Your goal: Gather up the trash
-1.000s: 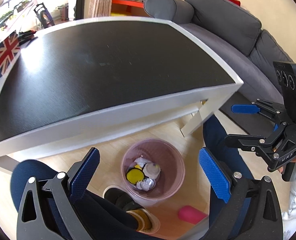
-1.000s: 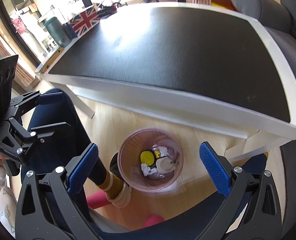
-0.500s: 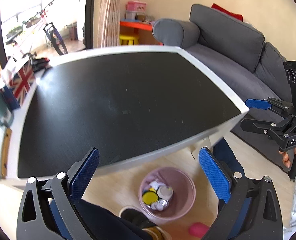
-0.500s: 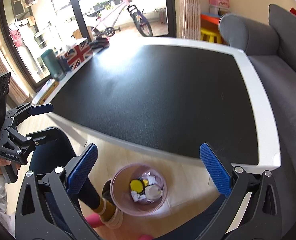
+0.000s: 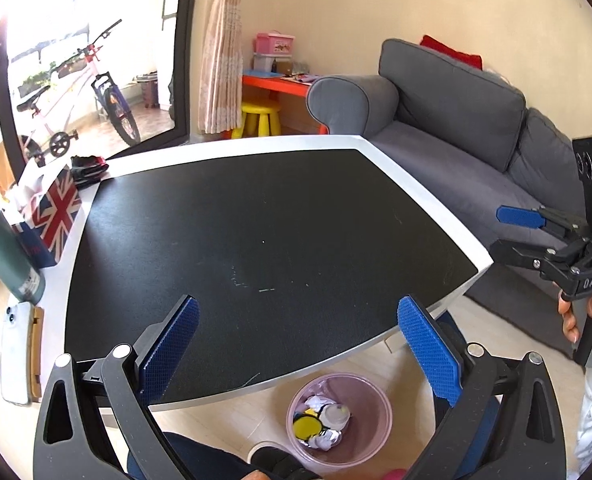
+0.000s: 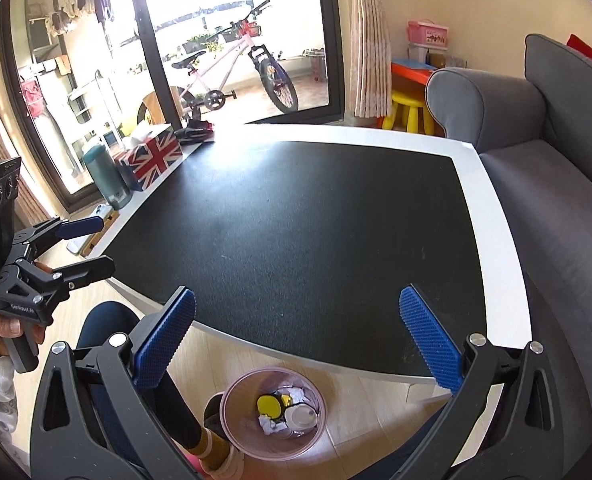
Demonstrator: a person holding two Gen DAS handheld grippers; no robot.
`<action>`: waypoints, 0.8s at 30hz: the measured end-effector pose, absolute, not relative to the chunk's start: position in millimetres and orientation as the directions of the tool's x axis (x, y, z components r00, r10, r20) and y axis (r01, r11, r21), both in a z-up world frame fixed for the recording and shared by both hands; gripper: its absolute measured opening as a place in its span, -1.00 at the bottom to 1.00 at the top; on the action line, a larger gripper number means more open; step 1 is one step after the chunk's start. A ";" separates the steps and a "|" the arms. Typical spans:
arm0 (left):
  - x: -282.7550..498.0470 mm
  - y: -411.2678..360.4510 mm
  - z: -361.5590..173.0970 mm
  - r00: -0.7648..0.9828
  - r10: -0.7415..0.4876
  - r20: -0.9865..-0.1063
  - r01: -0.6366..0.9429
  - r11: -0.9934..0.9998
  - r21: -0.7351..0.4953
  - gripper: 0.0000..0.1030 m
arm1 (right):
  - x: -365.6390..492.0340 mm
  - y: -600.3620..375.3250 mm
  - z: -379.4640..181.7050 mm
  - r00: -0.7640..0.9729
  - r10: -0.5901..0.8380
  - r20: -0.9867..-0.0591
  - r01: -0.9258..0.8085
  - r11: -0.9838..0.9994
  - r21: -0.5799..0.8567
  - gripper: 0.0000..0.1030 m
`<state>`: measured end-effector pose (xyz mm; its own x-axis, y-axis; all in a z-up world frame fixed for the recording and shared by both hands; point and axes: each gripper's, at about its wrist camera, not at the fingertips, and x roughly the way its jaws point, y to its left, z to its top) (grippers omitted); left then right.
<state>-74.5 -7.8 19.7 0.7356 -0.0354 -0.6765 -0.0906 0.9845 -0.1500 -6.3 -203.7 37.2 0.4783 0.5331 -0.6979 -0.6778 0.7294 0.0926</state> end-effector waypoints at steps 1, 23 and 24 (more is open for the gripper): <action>-73.8 -6.4 19.7 0.734 -0.043 -0.678 -0.090 0.983 -0.160 0.87 | -6.8 -203.6 37.9 0.477 0.537 -0.696 -0.680 0.727 0.095 0.94; -78.7 -12.4 22.2 0.733 0.087 -0.675 -0.166 0.985 -0.053 0.88 | -9.8 -199.7 36.6 0.458 0.554 -0.696 -0.694 0.712 0.110 0.94; -78.4 -12.6 22.1 0.732 0.086 -0.676 -0.166 0.985 -0.054 0.88 | -9.7 -199.4 36.4 0.457 0.553 -0.696 -0.693 0.712 0.110 0.94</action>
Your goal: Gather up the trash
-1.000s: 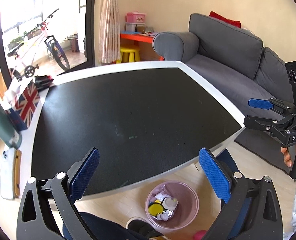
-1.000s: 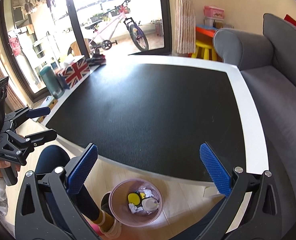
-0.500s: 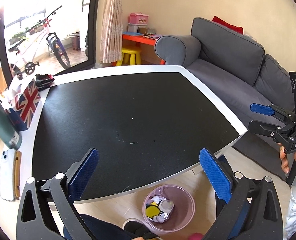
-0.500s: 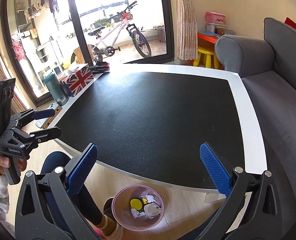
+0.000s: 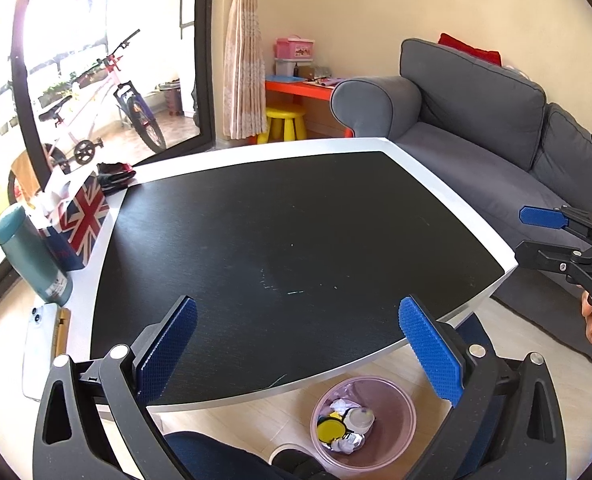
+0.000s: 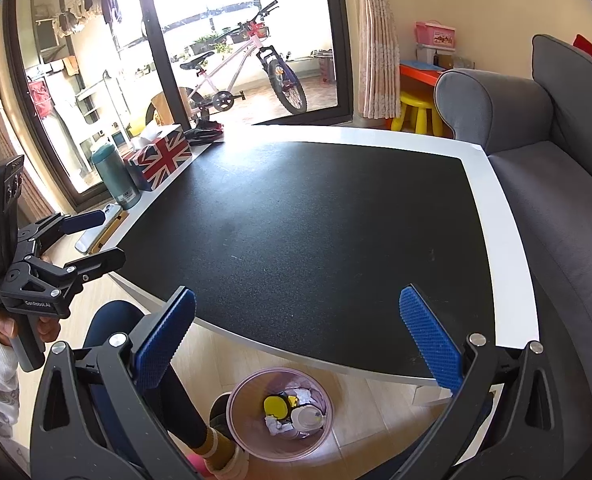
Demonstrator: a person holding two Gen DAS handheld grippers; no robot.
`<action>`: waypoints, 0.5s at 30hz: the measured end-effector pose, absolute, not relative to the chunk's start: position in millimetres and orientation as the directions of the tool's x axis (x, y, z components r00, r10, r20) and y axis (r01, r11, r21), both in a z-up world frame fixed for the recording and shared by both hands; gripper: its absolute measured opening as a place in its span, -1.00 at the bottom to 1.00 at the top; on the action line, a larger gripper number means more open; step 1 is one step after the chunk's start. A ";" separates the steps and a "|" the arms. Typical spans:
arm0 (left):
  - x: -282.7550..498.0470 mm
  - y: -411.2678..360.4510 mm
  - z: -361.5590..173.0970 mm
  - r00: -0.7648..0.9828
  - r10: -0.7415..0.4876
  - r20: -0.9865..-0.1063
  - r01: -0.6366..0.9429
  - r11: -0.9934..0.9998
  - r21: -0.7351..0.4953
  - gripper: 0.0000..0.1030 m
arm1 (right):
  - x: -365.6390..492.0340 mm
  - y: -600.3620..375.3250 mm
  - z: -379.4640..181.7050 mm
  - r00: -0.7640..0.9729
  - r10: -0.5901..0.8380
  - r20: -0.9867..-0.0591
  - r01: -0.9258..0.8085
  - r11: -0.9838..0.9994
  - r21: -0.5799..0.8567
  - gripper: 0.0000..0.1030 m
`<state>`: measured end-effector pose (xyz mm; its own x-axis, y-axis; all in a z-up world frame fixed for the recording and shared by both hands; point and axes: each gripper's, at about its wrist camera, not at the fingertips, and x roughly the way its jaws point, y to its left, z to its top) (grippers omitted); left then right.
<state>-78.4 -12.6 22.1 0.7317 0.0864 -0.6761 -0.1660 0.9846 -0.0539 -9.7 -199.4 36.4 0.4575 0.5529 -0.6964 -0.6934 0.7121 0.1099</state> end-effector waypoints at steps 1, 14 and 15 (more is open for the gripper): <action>-78.5 -11.8 22.0 0.732 0.084 -0.677 -0.167 0.984 -0.058 0.88 | -9.8 -199.2 36.6 0.458 0.553 -0.697 -0.694 0.712 0.109 0.94; -78.1 -8.3 21.1 0.723 0.085 -0.685 -0.180 0.981 -0.069 0.88 | -10.1 -199.3 36.2 0.457 0.553 -0.696 -0.694 0.711 0.110 0.94; -78.2 -8.1 21.1 0.724 0.083 -0.685 -0.179 0.981 -0.070 0.88 | -10.1 -199.0 36.2 0.457 0.553 -0.696 -0.694 0.712 0.110 0.94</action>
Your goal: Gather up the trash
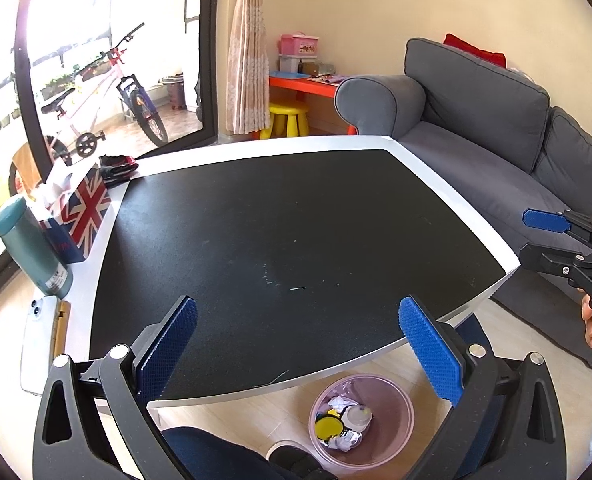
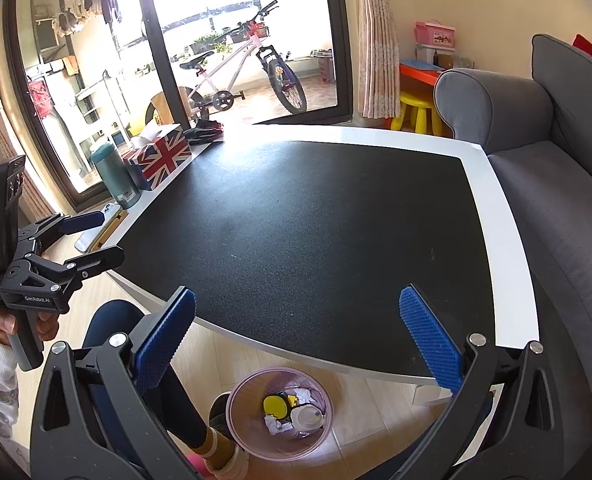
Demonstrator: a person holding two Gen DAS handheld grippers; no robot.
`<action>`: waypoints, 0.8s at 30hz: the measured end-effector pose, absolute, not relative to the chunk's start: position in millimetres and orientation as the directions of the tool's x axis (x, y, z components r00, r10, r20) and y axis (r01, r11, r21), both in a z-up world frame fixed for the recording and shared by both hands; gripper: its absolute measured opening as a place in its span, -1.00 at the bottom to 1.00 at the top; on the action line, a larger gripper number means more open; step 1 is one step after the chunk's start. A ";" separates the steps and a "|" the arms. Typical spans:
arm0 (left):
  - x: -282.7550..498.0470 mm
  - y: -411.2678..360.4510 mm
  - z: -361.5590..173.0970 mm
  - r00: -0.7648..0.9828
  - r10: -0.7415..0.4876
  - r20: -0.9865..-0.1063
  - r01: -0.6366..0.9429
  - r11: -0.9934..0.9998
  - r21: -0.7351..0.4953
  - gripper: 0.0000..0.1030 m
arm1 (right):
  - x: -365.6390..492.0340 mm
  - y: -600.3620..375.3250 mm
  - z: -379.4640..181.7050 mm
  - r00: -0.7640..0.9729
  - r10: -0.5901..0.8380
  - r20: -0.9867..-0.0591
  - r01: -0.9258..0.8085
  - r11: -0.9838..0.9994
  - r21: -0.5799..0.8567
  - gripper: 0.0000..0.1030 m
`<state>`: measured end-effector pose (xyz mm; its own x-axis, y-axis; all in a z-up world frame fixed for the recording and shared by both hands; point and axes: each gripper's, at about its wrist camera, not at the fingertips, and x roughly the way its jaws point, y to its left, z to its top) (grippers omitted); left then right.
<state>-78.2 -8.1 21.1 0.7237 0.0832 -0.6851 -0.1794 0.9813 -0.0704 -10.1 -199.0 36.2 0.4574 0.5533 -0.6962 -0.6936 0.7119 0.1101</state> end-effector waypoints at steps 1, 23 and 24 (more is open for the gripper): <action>-78.4 -7.7 20.9 0.724 0.082 -0.685 -0.179 0.981 -0.072 0.88 | -10.1 -199.3 36.3 0.457 0.554 -0.696 -0.694 0.711 0.110 0.94; -79.0 -7.2 20.9 0.725 0.079 -0.685 -0.175 0.982 -0.073 0.88 | -10.1 -199.4 35.6 0.458 0.554 -0.695 -0.695 0.711 0.108 0.94; -79.0 -7.3 20.9 0.724 0.078 -0.685 -0.175 0.982 -0.073 0.88 | -10.0 -199.0 35.5 0.458 0.553 -0.696 -0.695 0.711 0.108 0.94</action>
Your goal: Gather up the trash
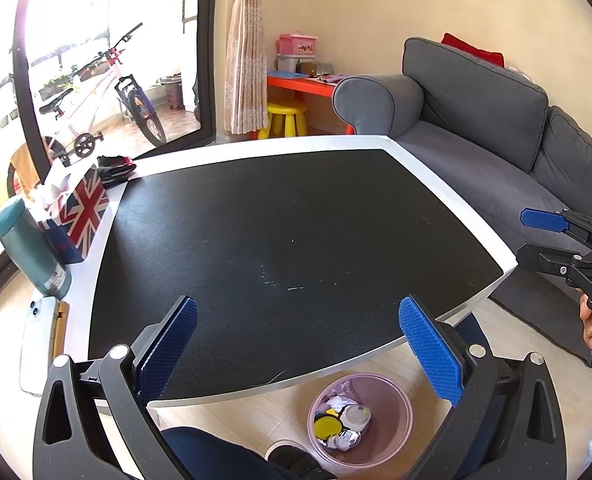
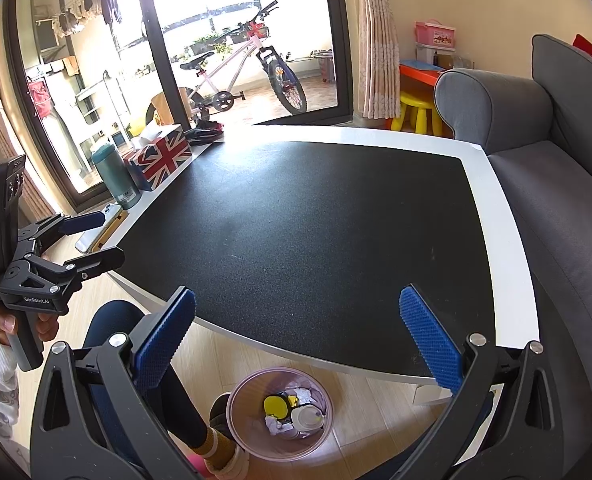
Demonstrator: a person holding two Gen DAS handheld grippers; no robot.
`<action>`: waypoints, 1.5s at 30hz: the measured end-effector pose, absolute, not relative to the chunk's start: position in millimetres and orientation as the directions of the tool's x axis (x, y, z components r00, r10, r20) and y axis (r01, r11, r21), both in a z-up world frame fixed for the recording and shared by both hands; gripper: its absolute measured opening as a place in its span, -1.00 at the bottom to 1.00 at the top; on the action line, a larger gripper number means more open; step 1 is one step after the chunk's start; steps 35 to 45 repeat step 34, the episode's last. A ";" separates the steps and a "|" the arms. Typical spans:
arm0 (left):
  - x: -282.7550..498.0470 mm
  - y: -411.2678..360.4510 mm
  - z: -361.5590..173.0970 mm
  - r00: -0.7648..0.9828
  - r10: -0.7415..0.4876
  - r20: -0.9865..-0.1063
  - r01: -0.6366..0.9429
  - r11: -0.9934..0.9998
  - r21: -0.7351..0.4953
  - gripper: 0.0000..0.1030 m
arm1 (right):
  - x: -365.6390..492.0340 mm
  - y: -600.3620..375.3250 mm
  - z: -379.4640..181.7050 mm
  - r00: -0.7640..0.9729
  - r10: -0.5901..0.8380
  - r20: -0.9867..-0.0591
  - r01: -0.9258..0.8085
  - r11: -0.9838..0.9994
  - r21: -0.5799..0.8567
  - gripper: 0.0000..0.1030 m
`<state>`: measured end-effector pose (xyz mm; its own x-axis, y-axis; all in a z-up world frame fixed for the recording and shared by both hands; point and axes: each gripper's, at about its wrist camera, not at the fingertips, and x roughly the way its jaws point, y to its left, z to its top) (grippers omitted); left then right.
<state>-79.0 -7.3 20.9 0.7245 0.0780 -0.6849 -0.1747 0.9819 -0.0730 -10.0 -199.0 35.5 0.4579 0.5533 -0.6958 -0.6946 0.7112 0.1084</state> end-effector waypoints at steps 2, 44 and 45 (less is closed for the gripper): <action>-78.7 -8.0 21.1 0.724 0.077 -0.686 -0.174 0.982 -0.073 0.88 | -10.0 -199.3 35.6 0.458 0.554 -0.696 -0.695 0.711 0.109 0.94; -76.4 -10.9 22.0 0.728 0.075 -0.681 -0.167 0.983 -0.070 0.88 | -11.6 -196.5 31.7 0.451 0.554 -0.699 -0.696 0.709 0.113 0.94; -76.4 -10.9 22.0 0.728 0.075 -0.681 -0.167 0.983 -0.070 0.88 | -11.6 -196.5 31.7 0.451 0.554 -0.699 -0.696 0.709 0.113 0.94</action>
